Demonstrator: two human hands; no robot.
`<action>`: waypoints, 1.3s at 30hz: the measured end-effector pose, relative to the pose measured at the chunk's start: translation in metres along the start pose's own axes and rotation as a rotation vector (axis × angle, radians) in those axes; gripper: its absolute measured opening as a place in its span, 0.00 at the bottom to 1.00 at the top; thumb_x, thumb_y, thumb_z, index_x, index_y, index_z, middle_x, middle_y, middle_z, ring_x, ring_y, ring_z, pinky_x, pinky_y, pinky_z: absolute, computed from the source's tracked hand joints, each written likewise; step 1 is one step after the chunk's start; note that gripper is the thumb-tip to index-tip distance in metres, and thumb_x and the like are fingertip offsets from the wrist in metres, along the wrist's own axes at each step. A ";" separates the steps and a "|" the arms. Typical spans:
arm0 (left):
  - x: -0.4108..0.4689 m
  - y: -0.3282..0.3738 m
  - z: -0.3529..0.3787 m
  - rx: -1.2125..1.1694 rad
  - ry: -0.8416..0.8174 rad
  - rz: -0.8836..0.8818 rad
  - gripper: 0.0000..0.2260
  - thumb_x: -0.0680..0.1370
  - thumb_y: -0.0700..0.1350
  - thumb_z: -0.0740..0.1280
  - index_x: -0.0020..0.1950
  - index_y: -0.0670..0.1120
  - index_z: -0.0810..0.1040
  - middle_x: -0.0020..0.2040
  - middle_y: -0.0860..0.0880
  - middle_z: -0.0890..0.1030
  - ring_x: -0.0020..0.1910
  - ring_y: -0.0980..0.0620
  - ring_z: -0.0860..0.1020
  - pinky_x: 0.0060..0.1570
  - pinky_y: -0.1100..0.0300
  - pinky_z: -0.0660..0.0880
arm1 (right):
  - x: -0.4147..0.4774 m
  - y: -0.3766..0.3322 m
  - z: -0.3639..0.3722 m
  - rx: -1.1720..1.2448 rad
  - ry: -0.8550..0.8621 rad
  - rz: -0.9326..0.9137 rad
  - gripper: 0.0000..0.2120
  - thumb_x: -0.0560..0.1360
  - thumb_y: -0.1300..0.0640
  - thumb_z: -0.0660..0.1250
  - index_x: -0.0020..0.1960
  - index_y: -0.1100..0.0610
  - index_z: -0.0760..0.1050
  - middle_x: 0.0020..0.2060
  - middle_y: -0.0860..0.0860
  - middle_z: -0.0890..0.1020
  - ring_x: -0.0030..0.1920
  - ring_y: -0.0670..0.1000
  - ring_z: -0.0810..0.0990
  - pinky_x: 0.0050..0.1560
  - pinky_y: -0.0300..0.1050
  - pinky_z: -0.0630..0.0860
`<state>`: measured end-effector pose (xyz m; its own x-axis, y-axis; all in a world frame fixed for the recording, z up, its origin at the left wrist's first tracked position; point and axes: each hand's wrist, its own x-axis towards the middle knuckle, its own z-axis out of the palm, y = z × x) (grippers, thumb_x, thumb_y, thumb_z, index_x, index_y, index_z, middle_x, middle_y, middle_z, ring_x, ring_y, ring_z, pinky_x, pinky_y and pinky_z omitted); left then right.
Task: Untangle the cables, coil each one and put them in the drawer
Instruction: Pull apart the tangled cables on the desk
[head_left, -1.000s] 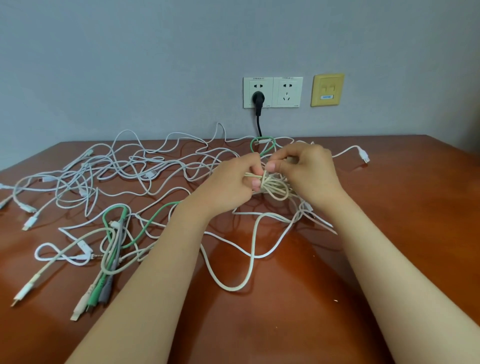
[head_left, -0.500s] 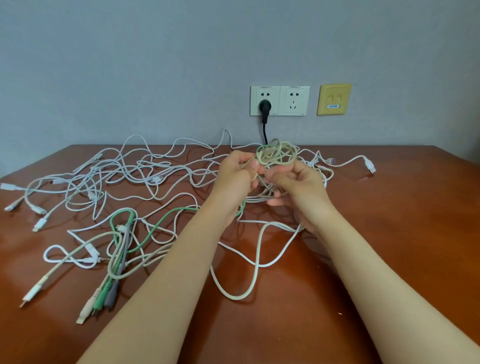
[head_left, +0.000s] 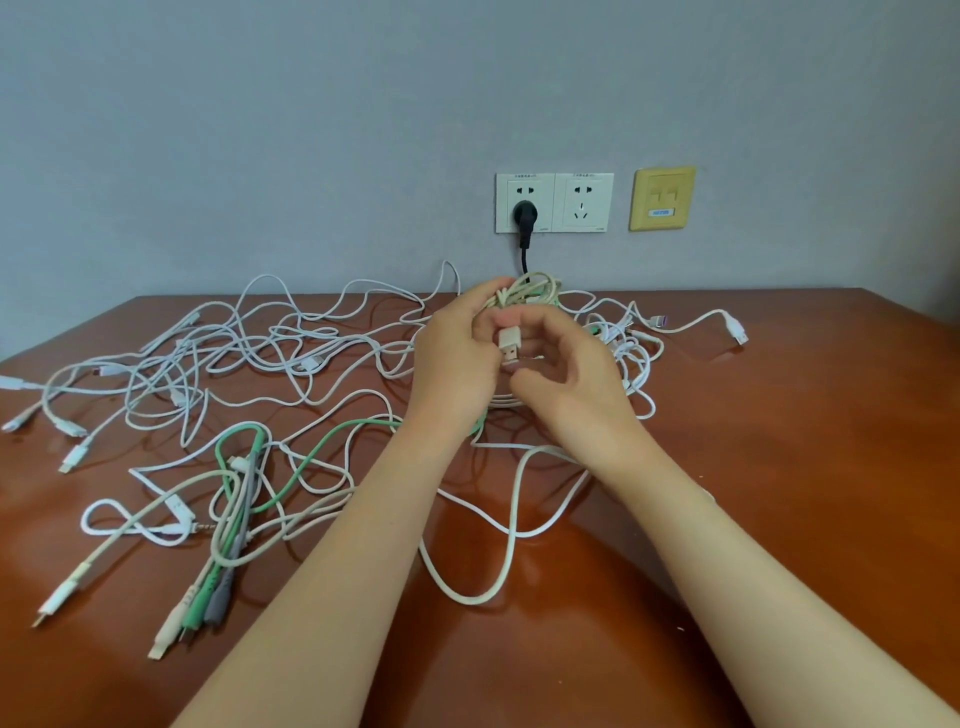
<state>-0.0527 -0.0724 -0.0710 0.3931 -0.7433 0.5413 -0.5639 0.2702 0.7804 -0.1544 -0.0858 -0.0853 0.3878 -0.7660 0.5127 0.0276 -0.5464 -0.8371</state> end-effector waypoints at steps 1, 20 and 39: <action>-0.001 -0.001 -0.001 0.010 -0.008 0.003 0.20 0.78 0.32 0.57 0.65 0.47 0.76 0.53 0.53 0.78 0.54 0.56 0.74 0.50 0.70 0.69 | 0.000 0.001 0.000 0.004 -0.006 -0.008 0.18 0.61 0.62 0.60 0.46 0.45 0.75 0.47 0.52 0.82 0.44 0.48 0.79 0.51 0.45 0.78; -0.014 0.000 0.022 -0.650 -0.190 -0.548 0.14 0.81 0.34 0.53 0.58 0.50 0.72 0.22 0.55 0.70 0.21 0.60 0.64 0.22 0.69 0.58 | 0.009 -0.003 0.003 0.454 0.322 0.257 0.18 0.77 0.62 0.63 0.29 0.60 0.69 0.19 0.50 0.72 0.19 0.46 0.68 0.21 0.36 0.68; -0.018 0.000 0.022 -0.589 -0.294 -0.495 0.25 0.76 0.28 0.50 0.49 0.56 0.76 0.23 0.58 0.72 0.23 0.62 0.66 0.29 0.68 0.61 | 0.015 -0.015 -0.013 0.412 0.152 0.524 0.09 0.78 0.60 0.61 0.43 0.65 0.72 0.20 0.51 0.76 0.17 0.44 0.71 0.28 0.38 0.78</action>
<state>-0.0756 -0.0720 -0.0879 0.2437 -0.9685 0.0512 0.1303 0.0850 0.9878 -0.1607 -0.0932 -0.0624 0.3125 -0.9498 0.0158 0.2317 0.0601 -0.9709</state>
